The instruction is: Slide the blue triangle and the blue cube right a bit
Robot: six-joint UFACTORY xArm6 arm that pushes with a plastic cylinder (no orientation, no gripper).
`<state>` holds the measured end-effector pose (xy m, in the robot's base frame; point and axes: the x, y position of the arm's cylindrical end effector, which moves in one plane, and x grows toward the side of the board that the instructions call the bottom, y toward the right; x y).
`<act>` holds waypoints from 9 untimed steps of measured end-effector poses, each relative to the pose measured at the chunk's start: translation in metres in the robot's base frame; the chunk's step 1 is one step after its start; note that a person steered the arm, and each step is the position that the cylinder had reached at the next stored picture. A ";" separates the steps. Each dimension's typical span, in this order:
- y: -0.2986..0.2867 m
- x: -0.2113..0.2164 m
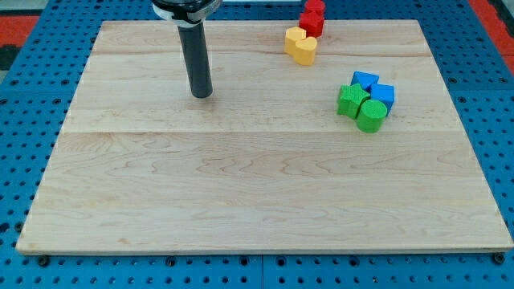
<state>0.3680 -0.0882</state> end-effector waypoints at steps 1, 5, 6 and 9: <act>0.000 0.001; 0.090 0.006; 0.121 0.004; 0.241 -0.041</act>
<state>0.3270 0.1526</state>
